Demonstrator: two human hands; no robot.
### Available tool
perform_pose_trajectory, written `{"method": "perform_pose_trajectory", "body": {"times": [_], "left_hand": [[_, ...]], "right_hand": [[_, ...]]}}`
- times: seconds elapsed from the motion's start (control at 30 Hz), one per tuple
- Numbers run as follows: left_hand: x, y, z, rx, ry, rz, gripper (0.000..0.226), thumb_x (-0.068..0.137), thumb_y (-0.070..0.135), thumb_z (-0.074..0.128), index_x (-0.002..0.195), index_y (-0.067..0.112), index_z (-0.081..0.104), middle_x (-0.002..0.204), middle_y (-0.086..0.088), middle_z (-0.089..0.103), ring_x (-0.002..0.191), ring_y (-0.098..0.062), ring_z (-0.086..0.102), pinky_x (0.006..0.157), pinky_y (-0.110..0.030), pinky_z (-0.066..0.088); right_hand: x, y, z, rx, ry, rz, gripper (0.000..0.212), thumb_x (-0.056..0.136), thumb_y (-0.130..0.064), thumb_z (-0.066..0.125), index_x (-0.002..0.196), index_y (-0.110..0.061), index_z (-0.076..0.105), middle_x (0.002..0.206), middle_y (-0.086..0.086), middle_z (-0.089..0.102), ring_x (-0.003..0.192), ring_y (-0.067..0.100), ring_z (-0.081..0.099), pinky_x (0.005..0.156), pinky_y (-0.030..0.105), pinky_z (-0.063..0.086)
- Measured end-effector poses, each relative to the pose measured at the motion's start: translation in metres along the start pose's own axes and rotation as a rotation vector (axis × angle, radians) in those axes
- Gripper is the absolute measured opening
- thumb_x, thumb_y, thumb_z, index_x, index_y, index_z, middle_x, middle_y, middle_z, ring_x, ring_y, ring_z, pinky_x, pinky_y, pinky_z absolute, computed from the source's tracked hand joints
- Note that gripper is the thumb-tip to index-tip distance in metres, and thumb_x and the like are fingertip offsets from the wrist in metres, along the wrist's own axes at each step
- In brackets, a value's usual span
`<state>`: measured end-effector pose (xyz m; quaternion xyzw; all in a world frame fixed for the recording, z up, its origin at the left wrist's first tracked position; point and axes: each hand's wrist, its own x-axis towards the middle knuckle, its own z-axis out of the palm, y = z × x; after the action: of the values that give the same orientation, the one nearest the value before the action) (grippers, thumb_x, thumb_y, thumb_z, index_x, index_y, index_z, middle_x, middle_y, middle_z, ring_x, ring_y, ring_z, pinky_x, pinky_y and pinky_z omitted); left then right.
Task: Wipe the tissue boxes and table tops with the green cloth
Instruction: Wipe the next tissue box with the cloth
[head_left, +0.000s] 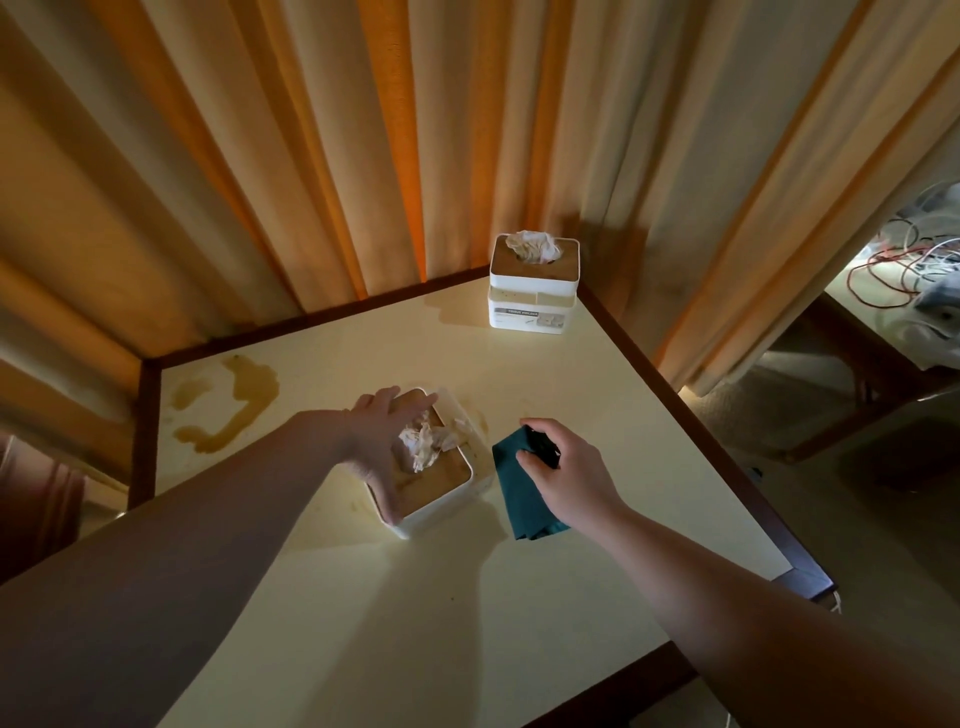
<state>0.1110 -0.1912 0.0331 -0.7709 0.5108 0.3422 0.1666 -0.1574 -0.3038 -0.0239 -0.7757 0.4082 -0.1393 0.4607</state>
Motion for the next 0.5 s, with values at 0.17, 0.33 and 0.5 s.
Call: {"method": "perform_pose_trajectory", "body": {"times": [0.17, 0.33, 0.5], "left_hand": [[-0.004, 0.007, 0.007, 0.014, 0.118, -0.009, 0.168, 0.03, 0.066, 0.098, 0.154, 0.053, -0.016, 0.162, 0.004, 0.001, 0.149, -0.03, 0.011, 0.115, -0.054, 0.037], [-0.004, 0.025, 0.016, -0.074, 0.223, -0.09, 0.165, 0.032, 0.092, 0.079, 0.16, 0.04, -0.011, 0.166, -0.004, 0.0, 0.15, -0.038, 0.017, 0.115, -0.054, 0.037], [0.002, 0.035, 0.011, 0.14, 0.251, 0.014, 0.173, 0.033, 0.09, 0.08, 0.16, 0.03, -0.021, 0.166, -0.001, -0.032, 0.154, -0.032, -0.025, 0.122, -0.066, -0.001]], "right_hand": [[0.002, 0.002, -0.001, -0.015, 0.042, 0.016, 0.038, 0.102, -0.034, 0.063, 0.14, -0.034, 0.056, 0.126, -0.016, 0.063, 0.103, 0.003, 0.061, 0.068, 0.011, 0.05], [0.007, 0.007, -0.003, -0.031, 0.133, 0.046, 0.038, 0.103, -0.031, 0.062, 0.141, -0.03, 0.056, 0.128, -0.015, 0.061, 0.11, 0.002, 0.054, 0.067, 0.003, 0.041], [0.016, 0.01, 0.003, -0.001, 0.178, 0.078, 0.038, 0.104, -0.027, 0.061, 0.141, -0.029, 0.056, 0.135, -0.009, 0.064, 0.116, 0.008, 0.058, 0.078, 0.009, 0.042]]}}
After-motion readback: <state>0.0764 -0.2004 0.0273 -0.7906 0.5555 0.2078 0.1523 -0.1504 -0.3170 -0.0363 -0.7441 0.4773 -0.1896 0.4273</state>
